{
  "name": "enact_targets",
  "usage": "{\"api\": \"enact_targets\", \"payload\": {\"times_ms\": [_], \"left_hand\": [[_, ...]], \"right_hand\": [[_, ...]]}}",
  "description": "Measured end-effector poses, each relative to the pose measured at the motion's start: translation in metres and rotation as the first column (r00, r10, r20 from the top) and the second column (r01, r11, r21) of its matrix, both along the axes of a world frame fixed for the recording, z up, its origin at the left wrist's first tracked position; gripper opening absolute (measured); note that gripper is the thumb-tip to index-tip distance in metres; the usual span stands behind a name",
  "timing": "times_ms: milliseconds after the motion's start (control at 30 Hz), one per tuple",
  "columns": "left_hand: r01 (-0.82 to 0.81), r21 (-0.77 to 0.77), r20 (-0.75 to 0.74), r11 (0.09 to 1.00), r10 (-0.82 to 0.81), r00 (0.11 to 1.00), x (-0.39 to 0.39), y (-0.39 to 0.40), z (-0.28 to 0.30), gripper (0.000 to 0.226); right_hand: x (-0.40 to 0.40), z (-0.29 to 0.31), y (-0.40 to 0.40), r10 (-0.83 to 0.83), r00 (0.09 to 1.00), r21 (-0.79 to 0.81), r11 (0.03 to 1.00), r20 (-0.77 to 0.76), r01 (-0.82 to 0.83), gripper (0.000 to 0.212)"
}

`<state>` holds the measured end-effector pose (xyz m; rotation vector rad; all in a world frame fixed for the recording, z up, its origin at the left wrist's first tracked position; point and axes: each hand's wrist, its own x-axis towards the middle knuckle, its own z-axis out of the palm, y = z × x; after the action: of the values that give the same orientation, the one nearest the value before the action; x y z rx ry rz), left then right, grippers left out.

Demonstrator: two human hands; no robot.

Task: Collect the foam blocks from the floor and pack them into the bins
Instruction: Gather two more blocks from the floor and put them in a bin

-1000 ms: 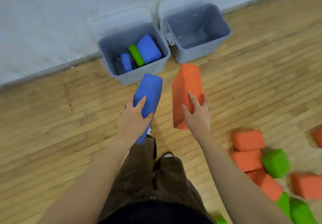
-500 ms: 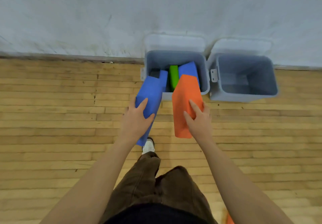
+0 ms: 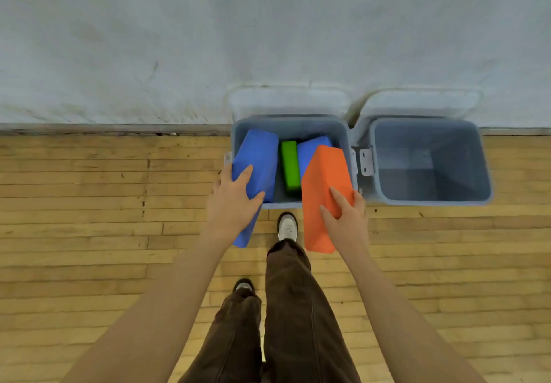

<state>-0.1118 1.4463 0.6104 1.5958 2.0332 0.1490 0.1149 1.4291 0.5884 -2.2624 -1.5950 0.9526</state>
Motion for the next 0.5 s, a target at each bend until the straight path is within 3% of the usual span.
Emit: {"api": "enact_targets", "payload": {"times_ms": [300,500], "left_hand": [[-0.114,-0.04,0.017,0.993,0.115,0.993,0.014,0.144,-0.111,0.064],[-0.031,-0.136,-0.072,0.99,0.022,0.997,0.013,0.167,-0.128,0.06]], "right_hand": [[0.001,-0.099,0.169,0.132,0.991,-0.001,0.991,-0.034,-0.132,0.052],[-0.009,-0.12,0.198,0.188,0.981,-0.177,0.965,-0.04,-0.192,0.048]]}}
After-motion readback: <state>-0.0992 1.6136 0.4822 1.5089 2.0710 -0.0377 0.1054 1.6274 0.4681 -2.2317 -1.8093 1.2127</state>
